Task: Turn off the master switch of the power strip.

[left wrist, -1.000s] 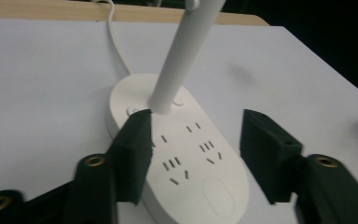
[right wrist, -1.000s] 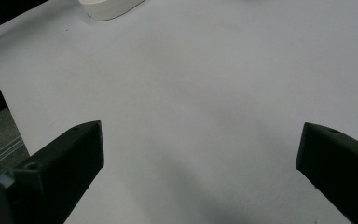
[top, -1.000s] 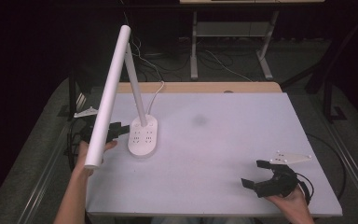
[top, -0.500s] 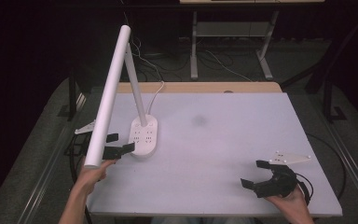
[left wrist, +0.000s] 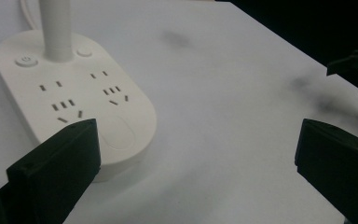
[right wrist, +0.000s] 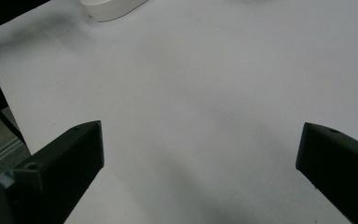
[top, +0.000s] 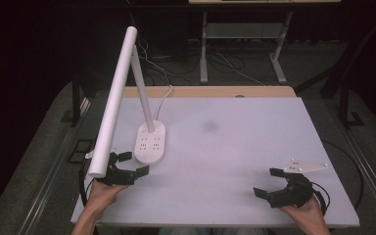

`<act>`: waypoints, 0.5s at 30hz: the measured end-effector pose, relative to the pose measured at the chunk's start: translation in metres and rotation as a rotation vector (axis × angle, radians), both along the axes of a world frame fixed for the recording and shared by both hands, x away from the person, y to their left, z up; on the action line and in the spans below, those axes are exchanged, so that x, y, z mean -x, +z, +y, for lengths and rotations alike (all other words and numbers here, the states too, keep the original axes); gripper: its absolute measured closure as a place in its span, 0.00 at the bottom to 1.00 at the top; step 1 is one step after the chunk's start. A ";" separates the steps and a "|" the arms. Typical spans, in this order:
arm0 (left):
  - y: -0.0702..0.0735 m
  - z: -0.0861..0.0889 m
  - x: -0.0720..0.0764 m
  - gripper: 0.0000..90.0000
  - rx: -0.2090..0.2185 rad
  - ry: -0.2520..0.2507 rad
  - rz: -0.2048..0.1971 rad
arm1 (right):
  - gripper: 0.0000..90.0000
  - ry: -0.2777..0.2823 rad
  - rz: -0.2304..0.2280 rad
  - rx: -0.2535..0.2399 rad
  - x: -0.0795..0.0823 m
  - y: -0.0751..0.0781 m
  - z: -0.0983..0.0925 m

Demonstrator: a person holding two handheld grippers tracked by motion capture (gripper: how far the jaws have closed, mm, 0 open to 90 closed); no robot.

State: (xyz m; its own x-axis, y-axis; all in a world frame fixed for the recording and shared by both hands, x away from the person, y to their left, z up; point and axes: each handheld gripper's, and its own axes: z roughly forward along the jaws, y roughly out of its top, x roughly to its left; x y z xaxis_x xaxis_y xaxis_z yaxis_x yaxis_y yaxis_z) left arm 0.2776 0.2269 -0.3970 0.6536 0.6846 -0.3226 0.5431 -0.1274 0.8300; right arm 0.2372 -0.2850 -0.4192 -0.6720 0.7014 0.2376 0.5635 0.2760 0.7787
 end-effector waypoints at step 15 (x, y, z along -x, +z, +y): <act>-0.018 -0.030 0.024 0.00 -0.026 -0.079 -0.008 | 0.00 -0.002 -0.003 -0.003 0.001 0.000 -0.001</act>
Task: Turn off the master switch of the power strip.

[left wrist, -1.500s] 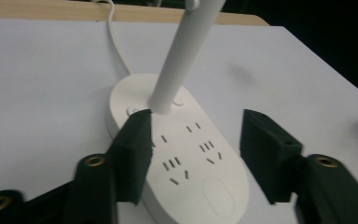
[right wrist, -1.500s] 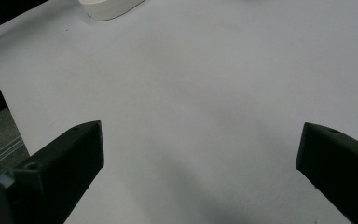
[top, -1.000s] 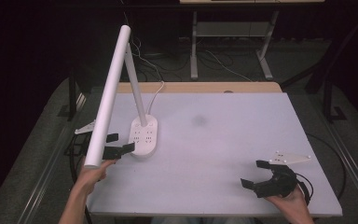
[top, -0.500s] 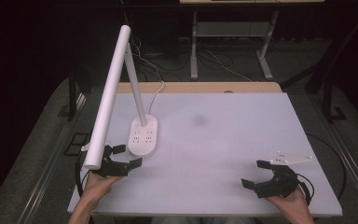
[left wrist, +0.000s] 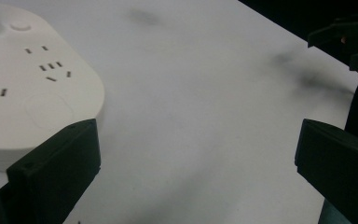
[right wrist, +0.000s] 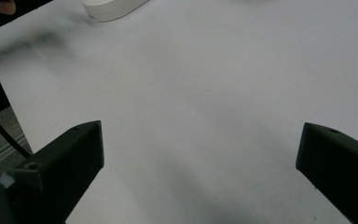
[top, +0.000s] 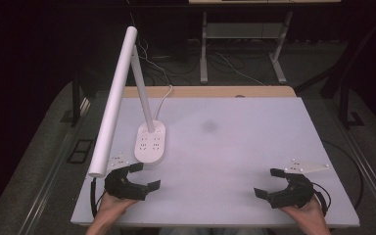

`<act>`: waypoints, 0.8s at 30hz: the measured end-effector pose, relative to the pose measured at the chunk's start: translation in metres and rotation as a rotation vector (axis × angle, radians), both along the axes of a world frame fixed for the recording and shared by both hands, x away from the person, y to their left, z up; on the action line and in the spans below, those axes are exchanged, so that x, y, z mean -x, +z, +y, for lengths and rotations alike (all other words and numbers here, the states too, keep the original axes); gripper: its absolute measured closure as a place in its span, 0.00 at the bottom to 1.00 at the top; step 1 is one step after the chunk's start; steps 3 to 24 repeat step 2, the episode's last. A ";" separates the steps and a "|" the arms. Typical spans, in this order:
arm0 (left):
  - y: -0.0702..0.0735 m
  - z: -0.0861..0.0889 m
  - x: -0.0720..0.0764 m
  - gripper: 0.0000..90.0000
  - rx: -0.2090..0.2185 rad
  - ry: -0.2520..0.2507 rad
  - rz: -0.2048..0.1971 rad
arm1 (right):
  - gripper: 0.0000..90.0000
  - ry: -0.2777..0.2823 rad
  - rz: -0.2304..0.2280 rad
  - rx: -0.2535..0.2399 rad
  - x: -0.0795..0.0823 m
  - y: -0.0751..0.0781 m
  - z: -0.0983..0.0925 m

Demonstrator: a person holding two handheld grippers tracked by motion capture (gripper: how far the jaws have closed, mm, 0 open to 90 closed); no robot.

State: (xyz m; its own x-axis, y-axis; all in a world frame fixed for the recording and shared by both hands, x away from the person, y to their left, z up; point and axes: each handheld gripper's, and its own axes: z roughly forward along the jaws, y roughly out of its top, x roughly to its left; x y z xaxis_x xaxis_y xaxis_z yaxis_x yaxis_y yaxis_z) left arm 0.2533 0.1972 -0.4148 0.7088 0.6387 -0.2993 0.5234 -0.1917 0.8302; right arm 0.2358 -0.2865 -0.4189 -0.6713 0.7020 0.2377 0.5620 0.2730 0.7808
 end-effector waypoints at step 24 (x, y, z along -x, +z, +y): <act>0.000 -0.002 0.001 0.00 -0.003 -0.006 -0.005 | 0.00 -0.002 0.006 -0.002 0.000 0.000 -0.001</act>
